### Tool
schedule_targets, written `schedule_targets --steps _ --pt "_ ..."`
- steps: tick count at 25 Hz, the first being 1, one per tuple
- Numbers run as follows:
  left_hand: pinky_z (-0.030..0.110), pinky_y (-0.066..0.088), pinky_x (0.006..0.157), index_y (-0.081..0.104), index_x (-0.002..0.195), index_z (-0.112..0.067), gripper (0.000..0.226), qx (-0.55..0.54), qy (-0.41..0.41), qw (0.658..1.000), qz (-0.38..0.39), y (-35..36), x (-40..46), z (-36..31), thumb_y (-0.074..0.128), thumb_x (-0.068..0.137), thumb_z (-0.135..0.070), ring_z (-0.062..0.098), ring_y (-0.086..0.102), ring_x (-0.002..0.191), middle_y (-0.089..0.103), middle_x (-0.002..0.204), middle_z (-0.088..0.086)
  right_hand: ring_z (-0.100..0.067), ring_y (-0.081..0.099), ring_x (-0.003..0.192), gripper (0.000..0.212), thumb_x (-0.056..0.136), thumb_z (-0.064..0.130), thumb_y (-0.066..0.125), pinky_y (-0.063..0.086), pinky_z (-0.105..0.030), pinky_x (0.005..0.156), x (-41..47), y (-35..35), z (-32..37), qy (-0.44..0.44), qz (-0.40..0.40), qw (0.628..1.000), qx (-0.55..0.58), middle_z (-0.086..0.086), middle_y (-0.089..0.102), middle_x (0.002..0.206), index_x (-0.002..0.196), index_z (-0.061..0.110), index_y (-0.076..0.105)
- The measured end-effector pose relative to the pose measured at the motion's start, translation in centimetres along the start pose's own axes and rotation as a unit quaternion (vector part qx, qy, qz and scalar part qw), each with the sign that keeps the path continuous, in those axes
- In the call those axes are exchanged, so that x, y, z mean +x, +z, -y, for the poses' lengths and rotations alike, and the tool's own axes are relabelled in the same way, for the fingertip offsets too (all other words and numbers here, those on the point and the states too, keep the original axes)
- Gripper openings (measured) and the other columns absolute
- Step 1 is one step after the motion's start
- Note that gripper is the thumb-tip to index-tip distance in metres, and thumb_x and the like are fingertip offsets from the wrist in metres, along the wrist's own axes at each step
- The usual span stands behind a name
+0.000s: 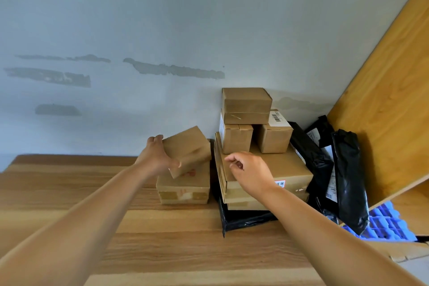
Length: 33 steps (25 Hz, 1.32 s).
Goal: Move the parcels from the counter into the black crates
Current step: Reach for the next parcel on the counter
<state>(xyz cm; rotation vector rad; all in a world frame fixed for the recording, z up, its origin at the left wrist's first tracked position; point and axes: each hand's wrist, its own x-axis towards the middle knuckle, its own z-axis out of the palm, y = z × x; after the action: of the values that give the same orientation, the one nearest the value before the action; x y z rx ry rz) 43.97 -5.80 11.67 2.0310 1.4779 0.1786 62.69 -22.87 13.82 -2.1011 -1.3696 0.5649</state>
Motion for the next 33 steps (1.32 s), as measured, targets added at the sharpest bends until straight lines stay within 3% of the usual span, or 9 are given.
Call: schedule_targets --steps 6,10,14,18,21,24,27,29,33 --pt "0.034 0.044 0.096 0.027 0.145 -0.018 0.098 -0.075 0.116 0.99 -0.038 -7.9 -4.1 -0.6 0.083 0.066 -0.027 0.018 0.047 0.124 0.032 0.141 -0.004 -0.01 0.062 0.097 0.035 0.102 0.034 0.037 0.05 -0.032 0.091 1.1 0.1 6.3 0.063 -0.048 0.974 0.211 0.007 0.062 0.107 0.128 0.02 0.056" --pt "0.038 0.048 0.091 0.027 0.144 -0.021 0.097 -0.037 0.168 0.982 -0.079 -11.7 -7.4 -0.5 0.082 0.065 -0.028 0.016 0.05 0.116 0.029 0.142 -0.008 -0.012 0.062 0.094 0.039 0.102 0.042 0.032 0.047 -0.027 0.078 1.0 -0.2 10.8 0.05 -0.064 0.969 0.233 0.003 0.065 0.105 0.114 0.022 0.063" --pt "0.038 0.053 0.086 0.019 0.148 -0.023 0.102 -0.04 0.19 0.975 -0.104 -13.9 -9.8 0.1 0.08 0.066 -0.024 0.015 0.05 0.11 0.024 0.144 -0.008 -0.013 0.066 0.083 0.027 0.1 0.039 0.042 0.053 -0.035 0.084 -0.1 -0.3 14.2 0.028 -0.052 0.967 0.246 0.004 0.068 0.095 0.106 0.023 0.063" --pt "0.028 0.048 0.093 0.008 0.152 -0.025 0.11 -0.187 0.193 0.96 -0.074 -15.4 -11.0 1.2 0.081 0.071 -0.016 0.006 0.036 0.126 0.018 0.148 -0.008 -0.01 0.066 0.082 0.021 0.096 0.028 0.053 0.053 -0.027 0.074 -1.1 -0.3 16.1 -0.001 -0.069 0.962 0.266 0.004 0.067 0.099 0.115 0.022 0.06" --pt "0.025 0.041 0.094 0.024 0.149 -0.019 0.085 -0.317 0.18 0.929 -0.061 -16.2 -12.2 1.7 0.074 0.081 -0.015 0.003 0.042 0.122 0.037 0.141 -0.009 -0.014 0.067 0.085 0.02 0.095 0.025 0.054 0.054 -0.029 0.077 -1.8 -0.4 17.2 -0.023 -0.081 0.957 0.278 0.003 0.068 0.097 0.114 0.024 0.06" --pt "0.023 0.044 0.095 0.051 0.127 -0.03 0.041 -0.323 0.213 0.918 -0.084 -16.5 -12.7 2.0 0.061 0.091 -0.012 -0.004 0.05 0.116 0.056 0.123 -0.021 -0.019 0.066 0.093 0.019 0.093 0.021 0.058 0.054 -0.036 0.085 -2.2 -0.5 17.7 -0.037 -0.091 0.956 0.277 0.007 0.067 0.095 0.11 0.03 0.06" --pt "0.016 0.045 0.082 0.052 0.131 -0.031 0.047 -0.317 0.218 0.917 -0.107 -16.6 -12.7 2.4 0.06 0.09 -0.008 -0.007 0.052 0.112 0.058 0.123 -0.018 -0.013 0.064 0.094 0.023 0.09 0.013 0.06 0.052 -0.033 0.087 -2.4 -0.9 17.9 -0.034 -0.098 0.956 0.275 0.01 0.067 0.099 0.108 0.027 0.062" --pt "0.018 0.046 0.08 0.051 0.133 -0.029 0.055 -0.314 0.217 0.915 -0.129 -16.5 -12.5 2.3 0.061 0.087 -0.002 0.001 0.056 0.111 0.061 0.12 -0.012 -0.013 0.064 0.094 0.026 0.089 0.008 0.059 0.05 -0.031 0.087 -2.4 -1.2 17.9 -0.034 -0.098 0.953 0.286 0.007 0.069 0.099 0.111 0.022 0.064" --pt "0.018 0.049 0.074 0.055 0.127 -0.028 0.06 -0.319 0.205 0.909 -0.171 -16.3 -12.5 2.0 0.058 0.08 0.009 0.004 0.061 0.104 0.065 0.11 -0.009 -0.016 0.068 0.092 0.015 0.098 0.015 0.051 0.051 -0.032 0.085 -2.7 -1.8 18.4 -0.012 -0.094 0.93 0.355 0.002 0.072 0.095 0.101 0.017 0.066"
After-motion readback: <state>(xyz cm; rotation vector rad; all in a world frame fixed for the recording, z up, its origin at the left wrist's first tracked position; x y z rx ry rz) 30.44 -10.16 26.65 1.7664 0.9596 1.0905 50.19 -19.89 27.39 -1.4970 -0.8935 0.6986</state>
